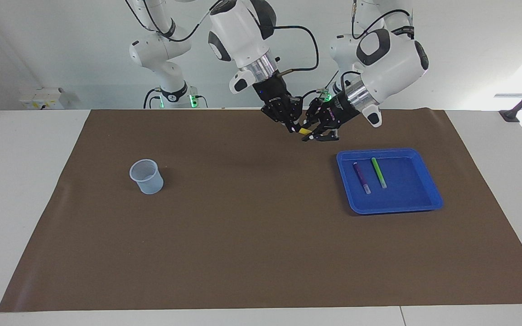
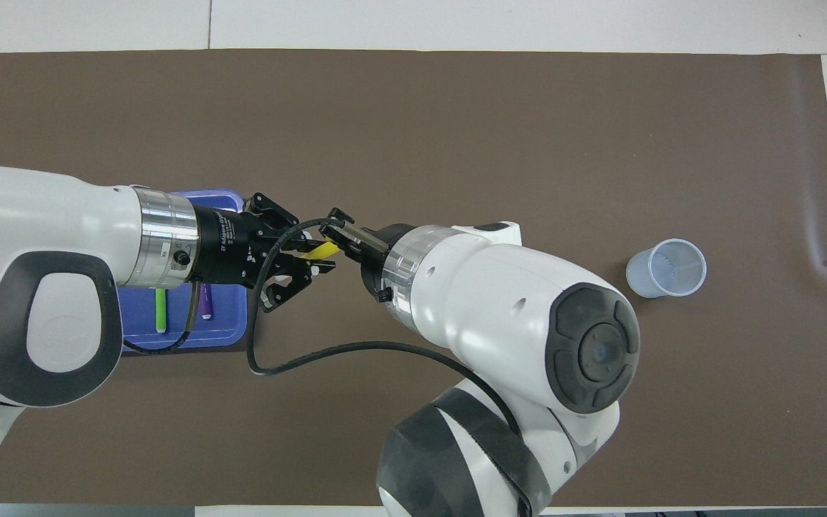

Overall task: Right arm passes pens to left for tray arrangement
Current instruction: 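Close the left gripper on the yellow pen held by the right gripper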

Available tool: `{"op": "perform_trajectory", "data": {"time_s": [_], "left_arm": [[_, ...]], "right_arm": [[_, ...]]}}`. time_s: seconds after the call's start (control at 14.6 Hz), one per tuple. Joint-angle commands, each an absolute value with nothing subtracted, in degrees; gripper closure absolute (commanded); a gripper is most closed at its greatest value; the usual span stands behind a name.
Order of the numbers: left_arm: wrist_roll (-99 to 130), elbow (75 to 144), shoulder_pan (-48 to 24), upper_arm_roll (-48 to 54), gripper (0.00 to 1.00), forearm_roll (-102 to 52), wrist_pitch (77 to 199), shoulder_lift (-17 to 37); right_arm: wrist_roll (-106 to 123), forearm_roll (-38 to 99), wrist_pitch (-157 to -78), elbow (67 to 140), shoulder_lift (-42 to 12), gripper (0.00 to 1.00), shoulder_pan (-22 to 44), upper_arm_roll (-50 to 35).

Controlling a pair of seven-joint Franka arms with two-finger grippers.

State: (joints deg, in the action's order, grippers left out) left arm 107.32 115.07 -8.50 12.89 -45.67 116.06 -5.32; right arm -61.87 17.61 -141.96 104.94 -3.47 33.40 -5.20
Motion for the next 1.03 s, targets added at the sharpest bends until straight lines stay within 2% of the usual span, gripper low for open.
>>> {"op": "perform_trajectory", "data": {"time_s": [0.0,0.34,0.41,0.69,0.76,0.82,0.89,0.96], "left_arm": [[108.11,115.84,-8.35,12.48,1.0,-44.21,115.4,-6.5],[108.54,115.75,-8.17,12.39,1.0,-43.24,116.1,-6.42],[108.81,115.66,-8.26,12.39,1.0,-43.16,116.19,-6.42],[108.81,115.23,-7.82,12.3,1.0,-42.98,116.19,-6.33],[108.72,115.14,-7.74,12.39,1.0,-42.54,116.19,-6.33],[108.81,115.14,-7.73,12.39,1.0,-42.45,116.19,-6.24],[108.81,115.14,-7.65,12.39,1.0,-42.45,116.19,-6.24],[108.81,115.14,-7.65,12.39,1.0,-42.45,116.28,-6.24]], "right_arm": [[-62.49,18.81,-143.0,106.61,-2.02,1.0,33.31,-5.27],[-62.49,18.81,-143.0,106.61,-2.11,0.99,33.14,-5.27],[-62.4,18.81,-143.0,106.61,-2.11,0.9,33.13,-5.27],[-62.32,18.81,-142.91,106.61,-2.11,0.89,32.96,-5.27],[-62.31,18.81,-142.91,106.61,-2.11,0.81,32.96,-5.27],[-62.23,18.81,-142.91,106.61,-2.11,0.34,32.87,-5.27],[-62.23,18.81,-142.65,106.61,-2.02,0.0,32.61,-5.19],[-61.88,18.81,-142.3,106.52,-1.93,0.0,31.91,-5.19]]}}
